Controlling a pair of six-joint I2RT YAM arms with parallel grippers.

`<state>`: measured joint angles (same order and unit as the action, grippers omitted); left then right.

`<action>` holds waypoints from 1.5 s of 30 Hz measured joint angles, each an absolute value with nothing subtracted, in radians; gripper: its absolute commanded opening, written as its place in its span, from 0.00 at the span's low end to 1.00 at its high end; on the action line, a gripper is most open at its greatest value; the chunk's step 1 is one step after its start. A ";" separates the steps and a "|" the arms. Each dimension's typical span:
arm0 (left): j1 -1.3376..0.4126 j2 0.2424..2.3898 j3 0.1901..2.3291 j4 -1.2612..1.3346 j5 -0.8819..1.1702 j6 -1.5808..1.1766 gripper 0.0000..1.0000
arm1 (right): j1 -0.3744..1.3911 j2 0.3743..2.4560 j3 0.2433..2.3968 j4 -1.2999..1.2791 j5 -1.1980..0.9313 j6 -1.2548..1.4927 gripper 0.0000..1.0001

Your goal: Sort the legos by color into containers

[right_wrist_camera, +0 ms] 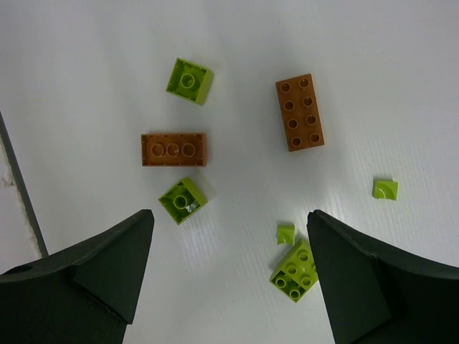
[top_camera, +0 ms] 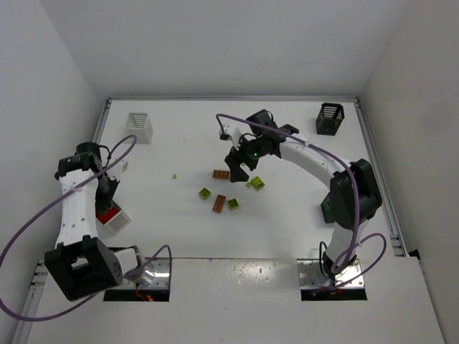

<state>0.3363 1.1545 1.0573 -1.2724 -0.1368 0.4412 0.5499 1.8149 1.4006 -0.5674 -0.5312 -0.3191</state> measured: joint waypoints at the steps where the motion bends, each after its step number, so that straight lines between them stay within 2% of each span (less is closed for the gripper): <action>1: 0.351 1.166 1.057 -1.265 -0.136 0.448 0.07 | 0.550 1.814 1.401 -0.567 -0.532 -0.319 0.88; 5: 0.375 1.203 1.059 -1.231 -0.134 0.467 0.07 | 0.550 1.813 1.401 -0.566 -0.532 -0.319 0.88; 8: 0.375 1.243 1.076 -1.215 -0.123 0.470 0.13 | 0.550 1.813 1.401 -0.566 -0.532 -0.319 0.88; 10: 0.375 1.267 1.091 -1.202 -0.115 0.470 0.19 | 0.550 1.813 1.401 -0.566 -0.532 -0.319 0.88; 11: 0.375 1.273 1.094 -1.193 -0.112 0.471 0.26 | 0.550 1.813 1.401 -0.567 -0.532 -0.319 0.88; 12: 0.375 1.277 1.095 -1.185 -0.108 0.472 0.29 | 0.550 1.813 1.401 -0.567 -0.532 -0.319 0.88; 20: 0.375 1.277 1.089 -1.170 -0.098 0.490 0.47 | 0.550 1.813 1.409 -0.570 -0.532 -0.319 0.88; 30: 0.375 1.236 1.105 -1.179 -0.033 0.521 0.49 | 0.550 1.826 1.454 -0.576 -0.532 -0.315 0.88; 35: 0.375 1.207 1.180 -1.196 0.147 0.580 0.50 | 0.550 1.857 1.456 -0.557 -0.525 -0.279 0.87; 39: 0.353 1.293 1.316 -1.241 0.352 0.654 0.50 | 0.550 1.877 1.455 -0.531 -0.507 -0.243 0.87; 45: 0.174 1.388 1.385 -1.168 0.542 0.659 0.50 | 0.555 1.932 1.454 -0.472 -0.479 -0.267 0.93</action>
<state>0.1738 1.3880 1.3849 -1.1679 0.5415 0.6590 0.5552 1.9320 1.4544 -0.4725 -0.4789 -0.2672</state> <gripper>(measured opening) 0.503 0.905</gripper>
